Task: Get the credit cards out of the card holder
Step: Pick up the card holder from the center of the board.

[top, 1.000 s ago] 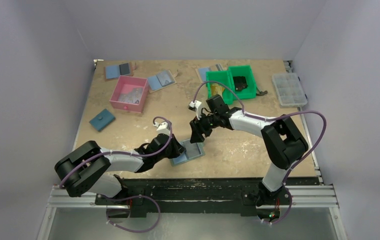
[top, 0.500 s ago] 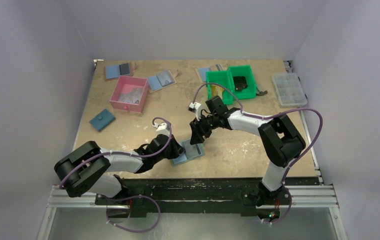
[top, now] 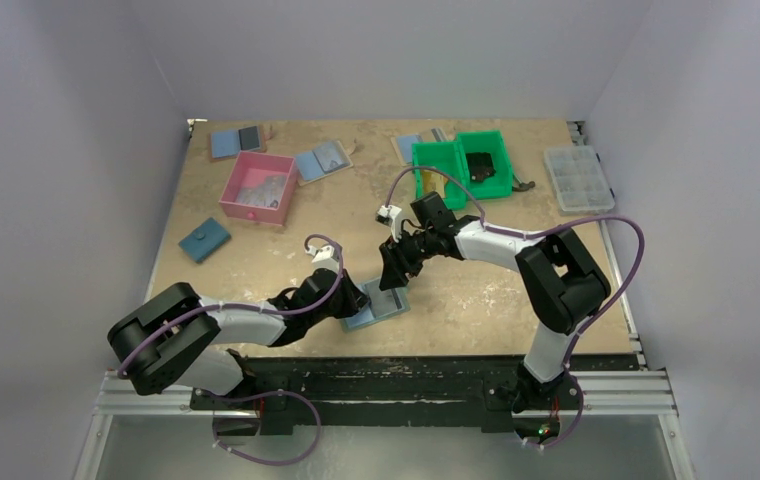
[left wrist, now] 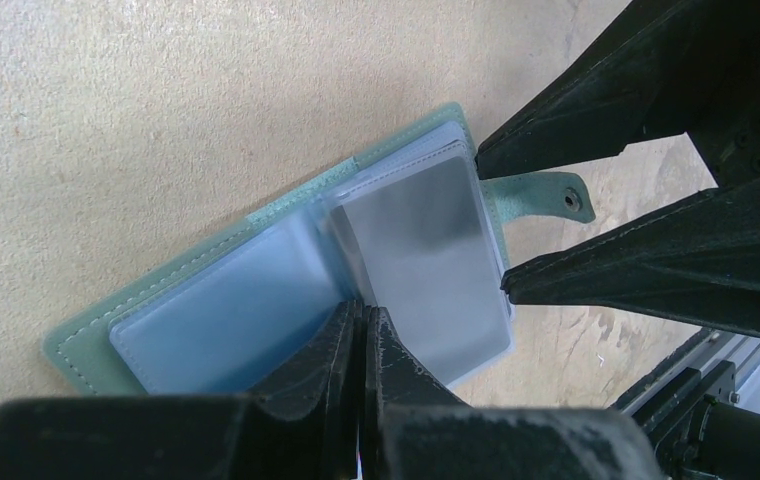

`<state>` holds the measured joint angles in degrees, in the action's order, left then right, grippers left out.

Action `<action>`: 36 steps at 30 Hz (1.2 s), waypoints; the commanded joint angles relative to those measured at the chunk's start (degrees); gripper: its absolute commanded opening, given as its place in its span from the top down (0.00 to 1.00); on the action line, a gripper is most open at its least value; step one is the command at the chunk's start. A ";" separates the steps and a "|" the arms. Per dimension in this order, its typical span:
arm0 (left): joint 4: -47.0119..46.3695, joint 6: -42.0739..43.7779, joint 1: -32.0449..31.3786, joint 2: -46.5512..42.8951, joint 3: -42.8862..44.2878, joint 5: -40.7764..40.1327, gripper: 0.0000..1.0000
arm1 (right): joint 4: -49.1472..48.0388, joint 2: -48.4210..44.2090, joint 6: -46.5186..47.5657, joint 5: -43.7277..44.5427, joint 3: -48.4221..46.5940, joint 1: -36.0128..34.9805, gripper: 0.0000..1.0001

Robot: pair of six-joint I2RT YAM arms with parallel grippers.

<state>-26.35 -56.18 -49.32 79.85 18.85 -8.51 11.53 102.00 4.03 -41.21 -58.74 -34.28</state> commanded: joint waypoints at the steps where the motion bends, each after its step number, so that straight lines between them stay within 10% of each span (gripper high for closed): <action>1: -0.67 0.50 -0.39 -1.27 -0.84 -0.10 1.00 | -0.98 0.57 -0.66 0.96 -0.77 0.09 0.44; 36: -3.75 0.98 -0.34 -2.16 -1.81 1.53 1.00 | 0.17 1.45 -1.21 -5.05 -1.11 -0.08 0.46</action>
<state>-27.03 -56.14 -49.32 79.05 17.82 -7.66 11.77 103.13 3.60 -43.46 -58.74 -34.28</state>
